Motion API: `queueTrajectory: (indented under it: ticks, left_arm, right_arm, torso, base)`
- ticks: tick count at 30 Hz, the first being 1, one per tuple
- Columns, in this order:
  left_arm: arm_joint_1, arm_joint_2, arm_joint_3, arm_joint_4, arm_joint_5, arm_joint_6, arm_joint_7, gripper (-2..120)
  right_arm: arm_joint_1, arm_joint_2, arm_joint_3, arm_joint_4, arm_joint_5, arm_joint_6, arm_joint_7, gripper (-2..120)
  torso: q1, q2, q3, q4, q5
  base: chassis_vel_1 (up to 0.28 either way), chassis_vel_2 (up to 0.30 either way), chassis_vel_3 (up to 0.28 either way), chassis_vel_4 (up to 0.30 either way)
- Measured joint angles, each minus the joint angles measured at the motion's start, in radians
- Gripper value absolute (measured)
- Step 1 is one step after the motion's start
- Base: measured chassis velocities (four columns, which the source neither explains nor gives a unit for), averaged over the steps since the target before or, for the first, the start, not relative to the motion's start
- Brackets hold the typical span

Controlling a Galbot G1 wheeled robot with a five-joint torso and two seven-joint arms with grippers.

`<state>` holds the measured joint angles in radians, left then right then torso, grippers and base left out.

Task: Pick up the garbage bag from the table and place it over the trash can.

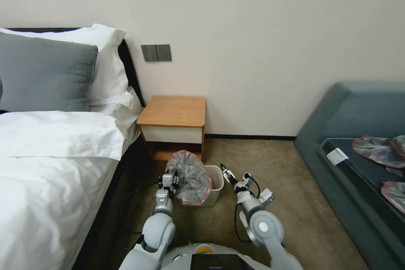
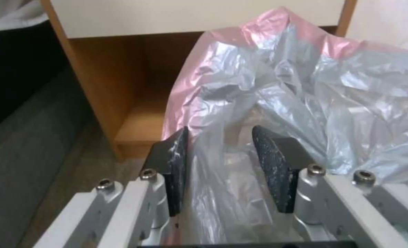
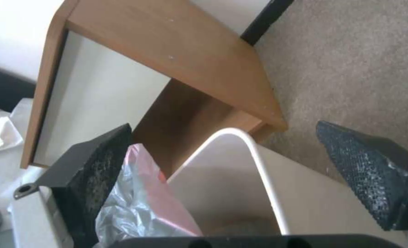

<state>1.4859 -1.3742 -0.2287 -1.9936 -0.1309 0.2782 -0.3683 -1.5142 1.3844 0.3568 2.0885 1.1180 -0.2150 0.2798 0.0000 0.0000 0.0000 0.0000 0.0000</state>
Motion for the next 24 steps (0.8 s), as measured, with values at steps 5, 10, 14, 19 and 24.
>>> queueTrajectory:
  ticks: [5,10,14,19,24]
  left_arm:
    - [-0.005,0.0,0.017,0.013,0.002,0.002,0.002,38]
    - [-0.023,-0.001,0.025,0.035,0.004,0.004,0.003,38]
    - [-0.042,-0.002,0.032,0.053,0.004,0.011,0.003,38]
    - [-0.06,-0.001,0.041,0.067,0.003,0.031,0.003,38]
    - [-0.081,0.004,0.056,0.079,-0.013,0.068,0.001,38]
  right_arm:
    - [0.0,0.0,-0.001,-0.003,0.0,0.002,-0.001,100]
    - [-0.005,0.0,-0.001,-0.003,0.0,0.004,-0.001,100]
    - [-0.011,0.001,-0.001,0.0,-0.001,0.007,-0.001,100]
    - [-0.013,0.003,-0.002,0.002,-0.002,0.009,-0.002,100]
    - [-0.016,0.008,-0.003,0.003,-0.006,0.01,-0.003,100]
  torso:
    - [0.0,0.0,0.0,0.0,0.0]
    - [0.0,0.0,0.0,-0.0001,0.0]
    - [0.0,0.0,0.0,-0.0001,0.0]
    - [0.0,0.0,0.0,0.0,0.0]
    - [0.0,0.0,0.0,0.0,0.0]
  base:
    - [0.0,0.0,0.0,0.0]
    - [0.0,0.0,0.0,0.0]
    - [0.0,0.0,0.0,0.0]
    - [0.0,0.0,0.0,0.0]
    - [0.0,0.0,0.0,0.0]
